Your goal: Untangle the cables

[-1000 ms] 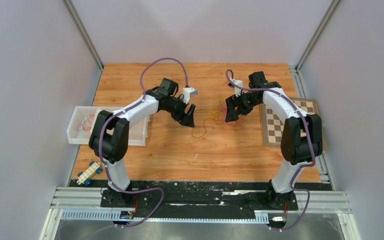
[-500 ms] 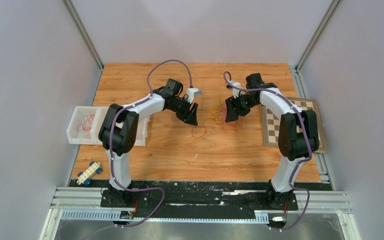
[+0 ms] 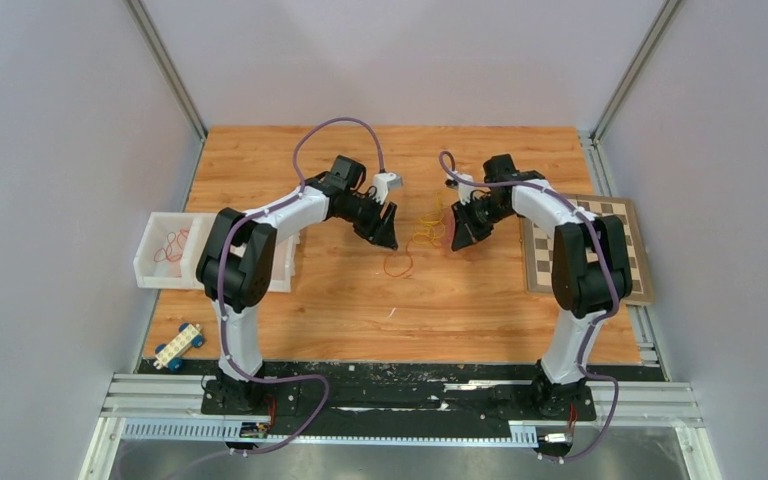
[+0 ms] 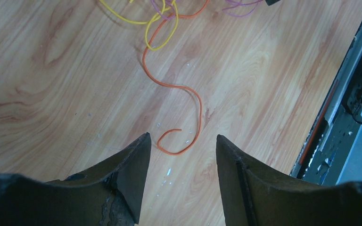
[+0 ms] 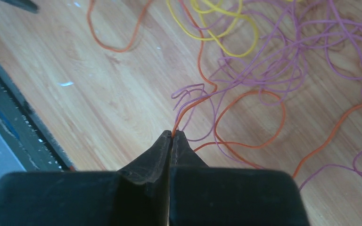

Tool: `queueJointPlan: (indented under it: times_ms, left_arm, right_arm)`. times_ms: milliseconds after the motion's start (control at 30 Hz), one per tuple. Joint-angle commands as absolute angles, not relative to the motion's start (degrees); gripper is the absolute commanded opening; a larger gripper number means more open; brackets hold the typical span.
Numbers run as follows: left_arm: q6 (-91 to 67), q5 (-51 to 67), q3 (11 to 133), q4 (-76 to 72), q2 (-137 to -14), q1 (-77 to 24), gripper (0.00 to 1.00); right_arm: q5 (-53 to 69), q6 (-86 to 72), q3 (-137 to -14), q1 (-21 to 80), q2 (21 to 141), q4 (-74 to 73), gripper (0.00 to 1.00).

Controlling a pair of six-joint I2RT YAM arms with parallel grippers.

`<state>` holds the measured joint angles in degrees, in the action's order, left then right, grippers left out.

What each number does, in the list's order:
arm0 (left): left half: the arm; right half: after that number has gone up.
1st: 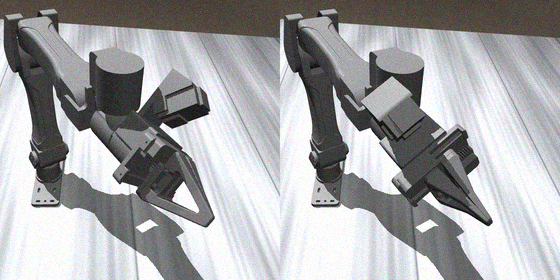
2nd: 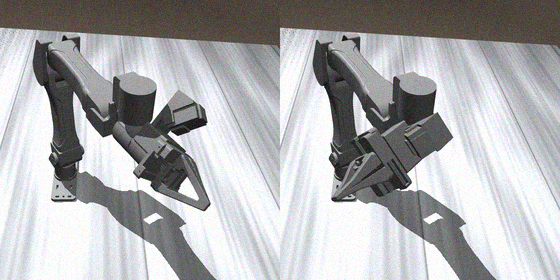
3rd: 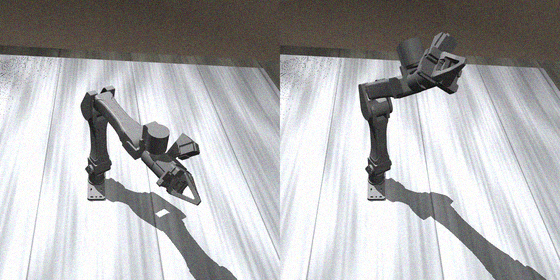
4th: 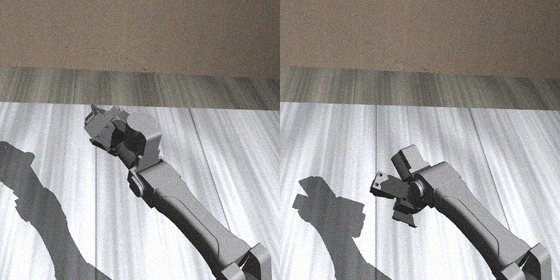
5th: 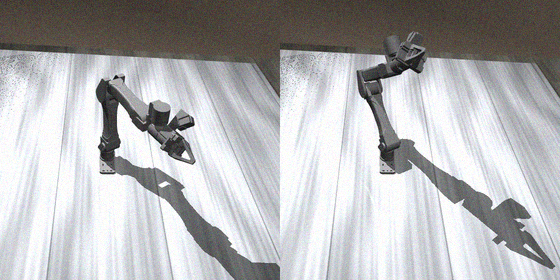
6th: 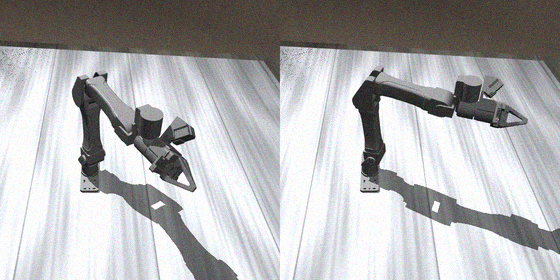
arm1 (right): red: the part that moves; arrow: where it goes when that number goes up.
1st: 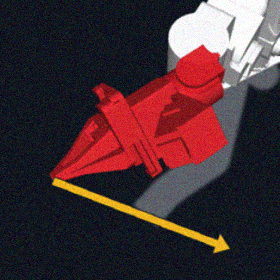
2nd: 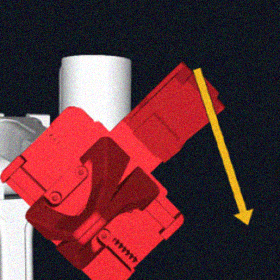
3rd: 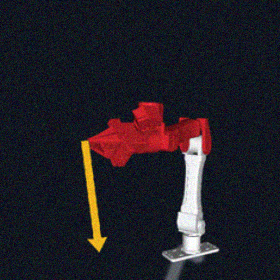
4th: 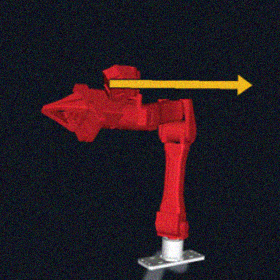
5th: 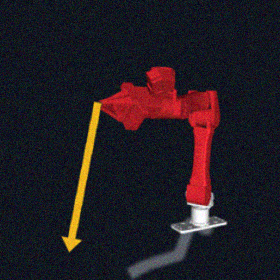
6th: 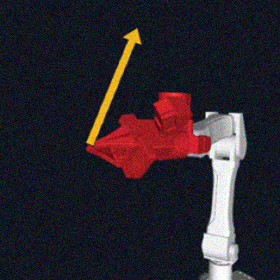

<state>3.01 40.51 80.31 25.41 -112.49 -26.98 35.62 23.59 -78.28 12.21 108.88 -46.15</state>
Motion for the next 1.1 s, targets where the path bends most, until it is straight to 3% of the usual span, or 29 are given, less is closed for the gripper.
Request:
queueJointPlan:
  times_ms: [0, 433, 667, 867, 1067]
  left_arm:
    - [1.97, 42.88, 80.35, 22.63, -106.79, -27.15, 0.61]
    - [-0.93, 49.20, 77.49, 16.42, -97.40, -27.16, 0.62]
    - [-4.48, 56.78, 72.93, 9.40, -92.20, -27.47, 0.56]
    - [-8.77, 55.65, 65.92, 1.40, -87.19, -28.45, 0.54]
    - [-13.23, 53.82, 66.04, -1.05, -88.93, -29.32, 0.71]
  right_arm:
    - [44.84, 23.87, -78.56, 12.38, 101.01, -46.84, 0.00]
    - [62.97, 21.26, -78.68, 12.50, 91.85, -49.39, 0.00]
    - [66.01, 17.77, -78.61, 13.17, 91.23, -48.64, 0.00]
    - [68.95, 13.85, -77.81, 13.81, 91.46, -45.60, 0.00]
    - [67.10, 12.75, -76.96, 15.16, 90.59, -44.84, 0.00]
